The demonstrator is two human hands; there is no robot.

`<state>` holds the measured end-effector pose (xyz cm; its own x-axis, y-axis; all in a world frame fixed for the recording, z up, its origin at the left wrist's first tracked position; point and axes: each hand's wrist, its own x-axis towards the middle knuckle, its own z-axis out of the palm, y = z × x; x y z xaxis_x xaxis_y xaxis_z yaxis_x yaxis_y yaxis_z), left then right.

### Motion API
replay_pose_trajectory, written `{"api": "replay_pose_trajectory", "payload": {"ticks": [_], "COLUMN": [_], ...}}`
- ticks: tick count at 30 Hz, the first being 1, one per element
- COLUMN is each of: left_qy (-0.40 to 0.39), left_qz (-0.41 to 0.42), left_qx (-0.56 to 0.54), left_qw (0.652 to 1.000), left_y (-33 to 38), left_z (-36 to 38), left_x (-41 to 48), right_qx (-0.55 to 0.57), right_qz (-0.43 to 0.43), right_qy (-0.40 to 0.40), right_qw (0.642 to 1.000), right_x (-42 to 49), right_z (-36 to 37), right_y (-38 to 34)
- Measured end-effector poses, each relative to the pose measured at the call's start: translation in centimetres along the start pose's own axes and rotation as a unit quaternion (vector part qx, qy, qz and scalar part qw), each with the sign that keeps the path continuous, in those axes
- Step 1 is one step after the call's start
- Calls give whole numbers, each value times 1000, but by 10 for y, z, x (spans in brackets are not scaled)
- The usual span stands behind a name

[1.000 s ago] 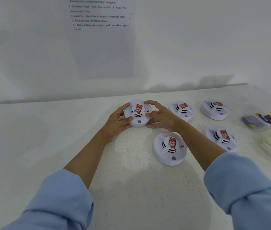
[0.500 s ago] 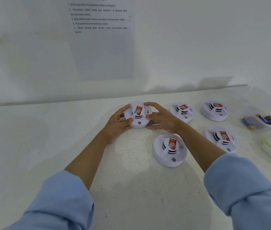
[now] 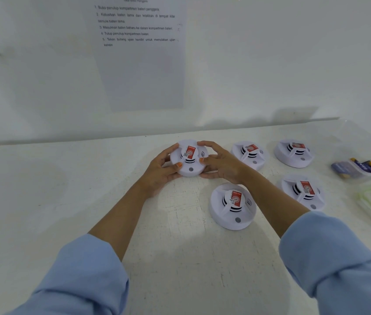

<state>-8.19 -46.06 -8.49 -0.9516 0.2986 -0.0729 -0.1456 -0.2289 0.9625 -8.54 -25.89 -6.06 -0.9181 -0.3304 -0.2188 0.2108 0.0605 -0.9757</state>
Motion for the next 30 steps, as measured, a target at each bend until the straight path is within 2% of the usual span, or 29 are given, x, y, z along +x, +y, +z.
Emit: {"api": "replay_pose_trajectory", "payload": {"ticks": [7, 11, 16, 20, 24, 30], "left_qy": [0, -9, -14, 42, 48, 44], "left_qz": [-3, -18, 12, 26, 2, -17], "left_qx": [8, 31, 205, 308, 353, 412], "left_qw": [1000, 999, 979, 950, 935, 910], "left_y": [0, 4, 9, 12, 11, 13], "left_z": [-1, 1, 8, 9, 8, 13], "left_x": [-1, 0, -3, -4, -5, -5], "right_qx": [-10, -65, -74, -158, -233, -235], "right_qz": [0, -20, -20, -30, -13, -8], "right_qy": [10, 22, 25, 41, 55, 44], "right_qw": [1000, 997, 997, 986, 971, 971], "right_x": [0, -2, -7, -10, -8, -14], "right_z": [2, 1, -2, 1, 4, 8], "right_y": [1, -3, -2, -2, -2, -2]}}
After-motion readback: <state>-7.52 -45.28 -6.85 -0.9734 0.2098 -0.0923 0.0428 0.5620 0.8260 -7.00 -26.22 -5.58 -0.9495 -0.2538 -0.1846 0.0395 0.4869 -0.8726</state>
